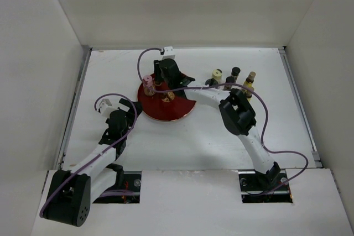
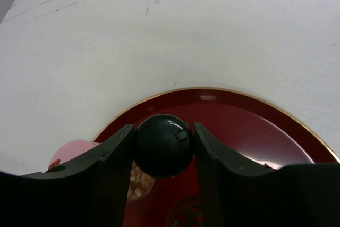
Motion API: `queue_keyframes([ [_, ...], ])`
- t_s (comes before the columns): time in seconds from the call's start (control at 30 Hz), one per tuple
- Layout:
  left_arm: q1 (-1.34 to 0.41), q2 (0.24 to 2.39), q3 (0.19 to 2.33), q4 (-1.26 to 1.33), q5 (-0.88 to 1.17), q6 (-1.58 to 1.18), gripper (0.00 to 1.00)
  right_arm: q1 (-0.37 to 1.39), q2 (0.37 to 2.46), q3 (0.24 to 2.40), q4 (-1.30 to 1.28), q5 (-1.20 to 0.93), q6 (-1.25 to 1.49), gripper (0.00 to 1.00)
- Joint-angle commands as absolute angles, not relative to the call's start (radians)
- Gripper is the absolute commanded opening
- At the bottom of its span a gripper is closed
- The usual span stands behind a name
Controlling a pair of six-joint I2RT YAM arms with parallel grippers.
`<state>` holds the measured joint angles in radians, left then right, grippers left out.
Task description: Organize the condiment bottles
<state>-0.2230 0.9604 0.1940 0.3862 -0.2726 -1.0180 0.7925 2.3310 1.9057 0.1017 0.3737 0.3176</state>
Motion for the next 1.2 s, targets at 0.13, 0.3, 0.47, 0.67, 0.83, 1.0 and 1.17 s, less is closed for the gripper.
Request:
queue_keyframes([
  [0.13,-0.217,0.956,0.192,0.434,-0.270,-1.025,1.00,0.818,2.352,1.950,0.123,0.399,0.333,0.46],
  [0.3,-0.220,0.951,0.193,0.434,-0.268,-1.022,1.00,0.821,2.327,1.913,0.135,0.399,0.350,0.61],
  [0.47,-0.212,0.962,0.195,0.434,-0.255,-1.025,1.00,0.820,2.277,1.873,0.143,0.396,0.371,0.68],
  [0.67,-0.208,0.945,0.192,0.428,-0.262,-1.019,1.00,0.811,2.074,1.709,0.222,0.397,0.409,0.73],
  [0.83,-0.209,0.928,0.187,0.428,-0.270,-1.017,1.00,0.783,1.843,1.462,0.317,0.405,0.417,0.70],
  [1.0,-0.212,0.945,0.193,0.434,-0.258,-1.020,1.00,0.737,1.645,1.219,0.307,0.437,0.390,0.34],
  [1.17,-0.215,0.968,0.198,0.436,-0.252,-1.025,1.00,0.677,1.487,1.022,0.207,0.500,0.351,0.39],
])
